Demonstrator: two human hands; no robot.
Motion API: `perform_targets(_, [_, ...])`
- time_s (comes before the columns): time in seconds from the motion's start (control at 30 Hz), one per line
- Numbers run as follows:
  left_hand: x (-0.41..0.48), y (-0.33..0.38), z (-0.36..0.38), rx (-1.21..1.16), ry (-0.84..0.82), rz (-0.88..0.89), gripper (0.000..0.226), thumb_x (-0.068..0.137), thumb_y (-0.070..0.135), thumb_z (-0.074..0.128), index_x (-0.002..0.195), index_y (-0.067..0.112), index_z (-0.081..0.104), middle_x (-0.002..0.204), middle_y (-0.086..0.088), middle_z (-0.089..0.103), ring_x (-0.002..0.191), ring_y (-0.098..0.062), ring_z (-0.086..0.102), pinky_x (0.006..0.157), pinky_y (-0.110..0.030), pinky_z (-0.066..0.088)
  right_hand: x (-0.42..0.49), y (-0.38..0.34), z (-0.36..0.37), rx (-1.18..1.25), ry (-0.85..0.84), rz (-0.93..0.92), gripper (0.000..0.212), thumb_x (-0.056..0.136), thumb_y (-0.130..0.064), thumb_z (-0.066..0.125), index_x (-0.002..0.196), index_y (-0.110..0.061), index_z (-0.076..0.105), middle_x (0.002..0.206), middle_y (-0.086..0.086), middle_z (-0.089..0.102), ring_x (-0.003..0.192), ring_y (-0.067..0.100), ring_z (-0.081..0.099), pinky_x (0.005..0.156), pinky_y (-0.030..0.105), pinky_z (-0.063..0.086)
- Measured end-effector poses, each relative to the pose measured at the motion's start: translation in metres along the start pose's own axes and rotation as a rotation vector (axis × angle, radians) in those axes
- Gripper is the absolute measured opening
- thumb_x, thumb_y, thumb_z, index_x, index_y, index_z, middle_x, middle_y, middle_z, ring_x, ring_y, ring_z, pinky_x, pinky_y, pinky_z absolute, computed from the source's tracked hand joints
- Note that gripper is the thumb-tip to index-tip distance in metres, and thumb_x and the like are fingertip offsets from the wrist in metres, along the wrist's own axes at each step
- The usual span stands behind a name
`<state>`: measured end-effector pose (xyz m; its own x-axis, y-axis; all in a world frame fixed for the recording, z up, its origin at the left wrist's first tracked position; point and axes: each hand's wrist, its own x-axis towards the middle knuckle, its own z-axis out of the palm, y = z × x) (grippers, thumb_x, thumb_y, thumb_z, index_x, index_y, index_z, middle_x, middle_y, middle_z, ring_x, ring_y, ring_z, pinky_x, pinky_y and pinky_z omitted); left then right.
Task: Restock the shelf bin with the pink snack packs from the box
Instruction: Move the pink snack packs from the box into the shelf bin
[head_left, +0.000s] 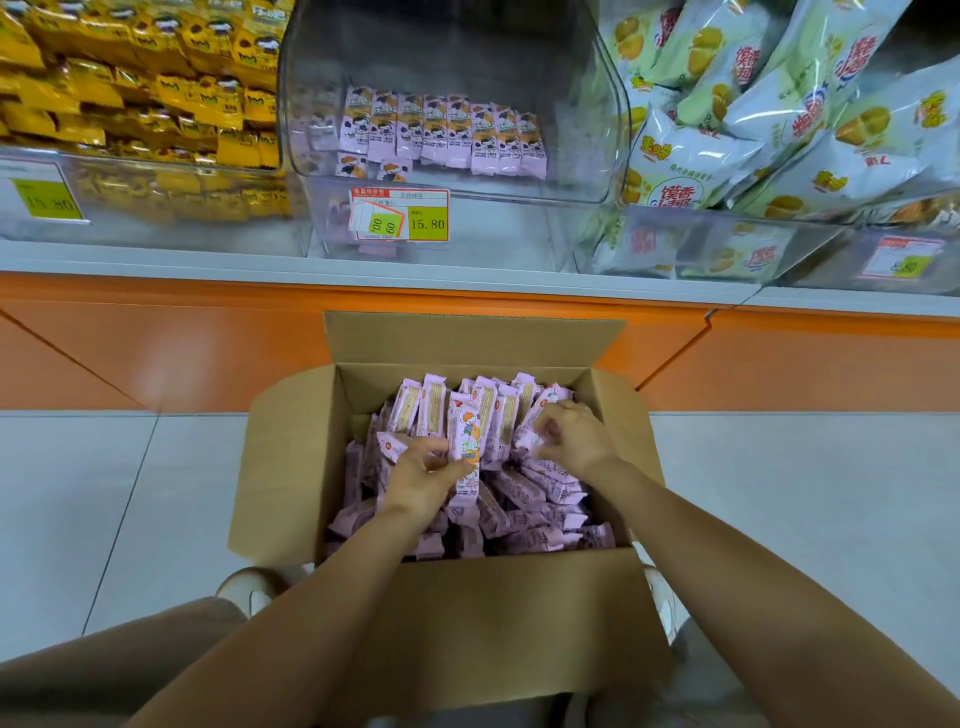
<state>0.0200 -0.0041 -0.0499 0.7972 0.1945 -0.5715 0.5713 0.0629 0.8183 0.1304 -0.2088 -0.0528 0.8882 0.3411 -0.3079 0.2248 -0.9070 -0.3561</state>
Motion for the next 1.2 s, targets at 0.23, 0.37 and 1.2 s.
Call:
perform_targets(0.23, [-0.006, 0.024, 0.001, -0.085, 0.029, 0.003, 0.042, 0.086, 0.016, 0.071, 0.125, 0.01, 0.057, 0.099, -0.002, 0.06, 0.091, -0.02, 0.056, 0.092, -0.038, 0.049, -0.022, -0.035, -0.061, 0.809, -0.176, 0.093, 0.039, 0.088, -0.035, 0.066, 0.116, -0.01, 0.056, 0.084, 0.001, 0.061, 0.061, 0.008, 0.059, 0.056, 0.016, 0.047])
perform_targets(0.37, [-0.026, 0.041, -0.003, -0.122, -0.077, 0.027, 0.029, 0.088, 0.012, 0.067, 0.115, 0.013, 0.057, 0.1, -0.003, 0.059, 0.089, -0.017, 0.057, 0.08, -0.031, 0.049, -0.035, -0.048, -0.068, 0.861, -0.296, 0.054, 0.031, 0.088, -0.029, 0.067, 0.111, -0.01, 0.06, 0.09, 0.004, 0.066, 0.071, 0.011, 0.065, 0.07, 0.022, 0.054])
perform_targets(1.2, [-0.102, 0.2, -0.104, 0.535, 0.46, 1.126, 0.037, 0.092, 0.033, 0.05, 0.126, 0.017, 0.051, 0.117, 0.004, 0.06, 0.108, -0.016, 0.056, 0.088, -0.035, 0.046, -0.032, -0.218, -0.266, 0.758, 0.216, -0.378, 0.025, 0.095, -0.023, 0.059, 0.102, 0.0, 0.066, 0.071, 0.008, 0.065, 0.061, 0.014, 0.06, 0.058, 0.025, 0.052])
